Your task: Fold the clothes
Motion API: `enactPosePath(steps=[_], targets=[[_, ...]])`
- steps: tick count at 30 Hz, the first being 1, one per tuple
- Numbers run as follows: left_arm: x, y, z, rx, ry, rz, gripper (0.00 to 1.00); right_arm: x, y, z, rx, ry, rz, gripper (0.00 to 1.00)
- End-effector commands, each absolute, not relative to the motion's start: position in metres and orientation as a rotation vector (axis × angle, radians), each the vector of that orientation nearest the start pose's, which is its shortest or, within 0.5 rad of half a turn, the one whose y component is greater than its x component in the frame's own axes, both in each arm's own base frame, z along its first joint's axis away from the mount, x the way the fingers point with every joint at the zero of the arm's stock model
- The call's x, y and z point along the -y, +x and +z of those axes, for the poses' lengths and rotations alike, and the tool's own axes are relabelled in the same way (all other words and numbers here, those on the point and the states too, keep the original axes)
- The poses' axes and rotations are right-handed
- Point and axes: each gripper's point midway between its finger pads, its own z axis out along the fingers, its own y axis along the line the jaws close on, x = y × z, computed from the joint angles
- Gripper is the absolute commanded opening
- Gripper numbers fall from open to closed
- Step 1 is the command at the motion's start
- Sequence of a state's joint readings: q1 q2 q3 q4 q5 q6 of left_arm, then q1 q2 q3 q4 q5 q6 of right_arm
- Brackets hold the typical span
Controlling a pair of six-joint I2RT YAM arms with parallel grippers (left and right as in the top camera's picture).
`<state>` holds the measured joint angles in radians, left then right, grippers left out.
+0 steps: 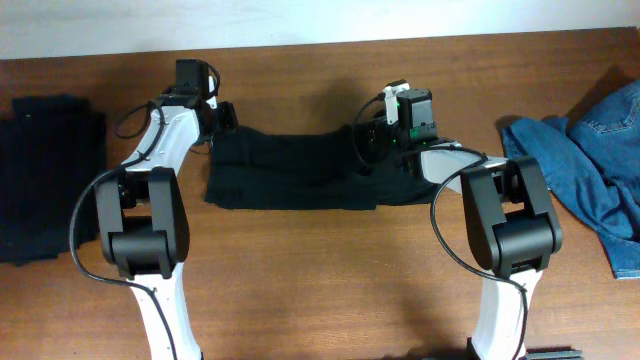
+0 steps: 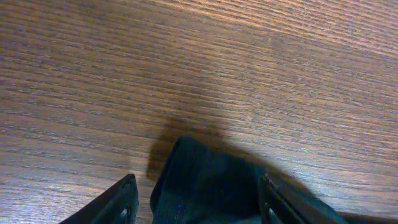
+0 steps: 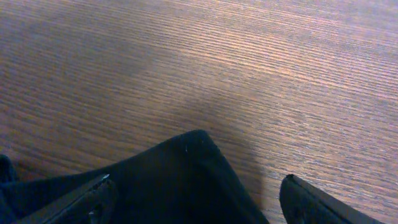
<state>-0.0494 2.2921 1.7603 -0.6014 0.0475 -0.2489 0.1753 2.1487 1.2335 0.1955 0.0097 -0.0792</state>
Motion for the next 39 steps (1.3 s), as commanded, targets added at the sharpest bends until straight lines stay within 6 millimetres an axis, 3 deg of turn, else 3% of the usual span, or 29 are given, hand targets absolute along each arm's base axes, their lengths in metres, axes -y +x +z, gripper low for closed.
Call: enactPosePath(steps=[1,3,4,7,11,18,22,31,39], targets=[[0.033,0.548,0.037,-2.655,-0.228,-0.135,0.62,-0.093,0.543,0.017,-2.264,-0.277,0.053,0.84],[0.033,0.547,0.036,-2.662,-0.229,-0.134,0.62,-0.092,0.543,0.017,-2.265,-0.277,0.053,0.74],[0.033,0.546,0.035,-2.665,-0.229,-0.134,0.62,-0.092,0.543,0.017,-2.265,-0.277,0.053,0.63],[0.035,0.545,0.035,-2.669,-0.225,-0.14,0.61,-0.092,0.543,0.017,-2.265,-0.277,0.052,0.42],[0.043,0.544,0.035,-2.676,-0.206,-0.147,0.54,-0.092,0.543,0.017,-2.265,-0.277,0.052,0.34],[0.047,0.544,0.035,-2.672,-0.196,-0.145,0.56,-0.092,0.543,0.017,-2.264,-0.276,0.052,0.06],[0.046,0.544,0.035,-2.673,-0.196,-0.144,0.59,-0.093,0.547,0.023,-2.25,-0.275,0.054,0.04],[0.043,0.545,0.035,-2.67,-0.202,-0.117,0.6,-0.097,0.565,0.066,-2.179,-0.268,0.059,0.04],[0.039,0.545,0.035,-2.668,-0.21,-0.085,0.6,-0.097,0.561,0.064,-2.214,-0.274,0.061,0.04]])
